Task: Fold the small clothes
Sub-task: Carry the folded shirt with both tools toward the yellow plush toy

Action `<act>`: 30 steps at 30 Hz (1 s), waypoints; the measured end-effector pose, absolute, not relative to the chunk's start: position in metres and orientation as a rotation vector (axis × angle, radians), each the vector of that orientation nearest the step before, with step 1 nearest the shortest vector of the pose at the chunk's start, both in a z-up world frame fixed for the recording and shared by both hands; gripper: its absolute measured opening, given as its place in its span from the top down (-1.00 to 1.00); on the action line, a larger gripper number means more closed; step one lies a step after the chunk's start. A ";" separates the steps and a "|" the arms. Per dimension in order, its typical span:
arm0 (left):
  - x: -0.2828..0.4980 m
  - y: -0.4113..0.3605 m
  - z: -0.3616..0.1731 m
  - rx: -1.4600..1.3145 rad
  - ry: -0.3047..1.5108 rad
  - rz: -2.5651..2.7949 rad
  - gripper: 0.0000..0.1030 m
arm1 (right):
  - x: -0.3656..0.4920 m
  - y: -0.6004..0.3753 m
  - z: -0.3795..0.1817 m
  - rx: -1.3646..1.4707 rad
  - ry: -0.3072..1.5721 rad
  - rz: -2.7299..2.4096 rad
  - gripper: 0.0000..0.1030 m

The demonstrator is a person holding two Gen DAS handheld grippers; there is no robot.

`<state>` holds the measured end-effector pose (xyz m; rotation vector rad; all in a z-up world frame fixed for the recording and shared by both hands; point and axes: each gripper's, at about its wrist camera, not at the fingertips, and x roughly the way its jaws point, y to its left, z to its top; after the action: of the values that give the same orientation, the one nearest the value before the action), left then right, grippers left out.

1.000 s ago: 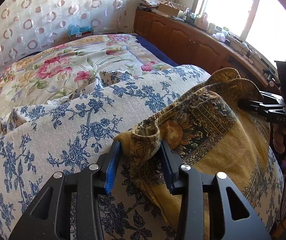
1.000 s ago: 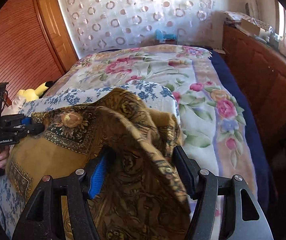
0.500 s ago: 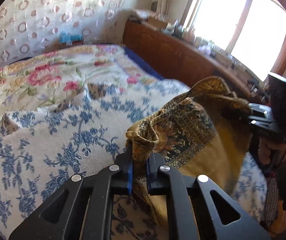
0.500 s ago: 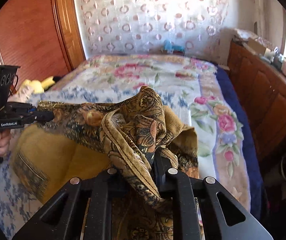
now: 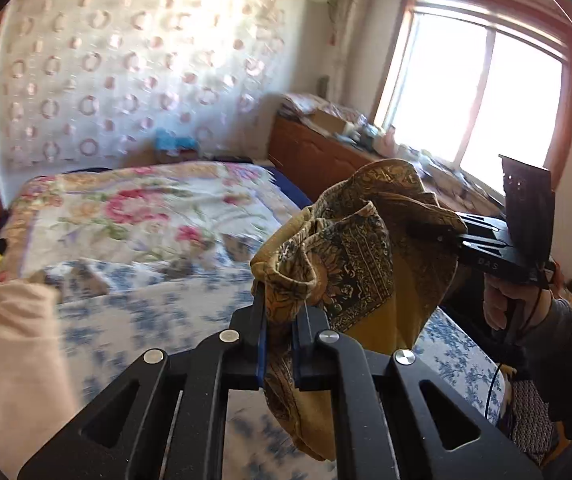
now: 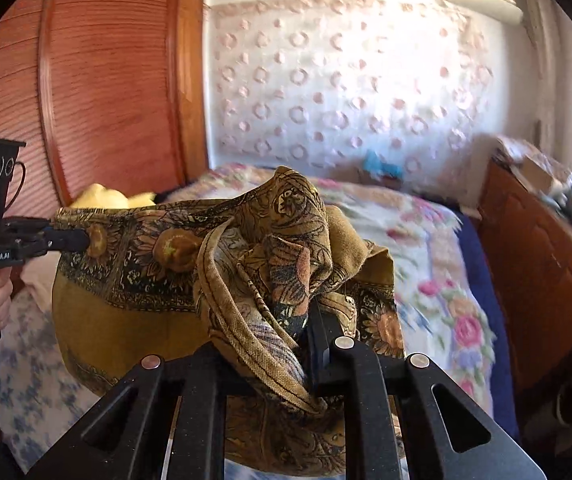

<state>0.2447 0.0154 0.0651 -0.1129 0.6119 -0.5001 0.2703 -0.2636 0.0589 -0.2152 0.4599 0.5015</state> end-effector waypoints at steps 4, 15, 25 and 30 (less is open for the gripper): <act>0.213 0.072 0.069 -0.147 0.573 -0.391 0.81 | 0.279 -0.209 0.070 -0.262 0.412 0.605 0.69; 0.143 0.227 0.037 -0.341 0.535 -0.057 0.81 | 0.324 0.005 0.069 -0.444 0.349 0.899 0.70; 0.134 0.258 -0.023 -0.362 0.633 0.053 0.81 | 0.391 0.126 0.019 -0.538 0.452 0.951 0.70; 0.128 0.255 -0.027 -0.352 0.653 0.072 0.81 | 0.408 0.131 0.026 -0.510 0.510 0.933 0.63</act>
<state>0.1277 0.2549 -0.0266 -0.3515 0.6532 0.0723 0.4082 0.1314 0.0258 -0.5102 0.5096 0.9330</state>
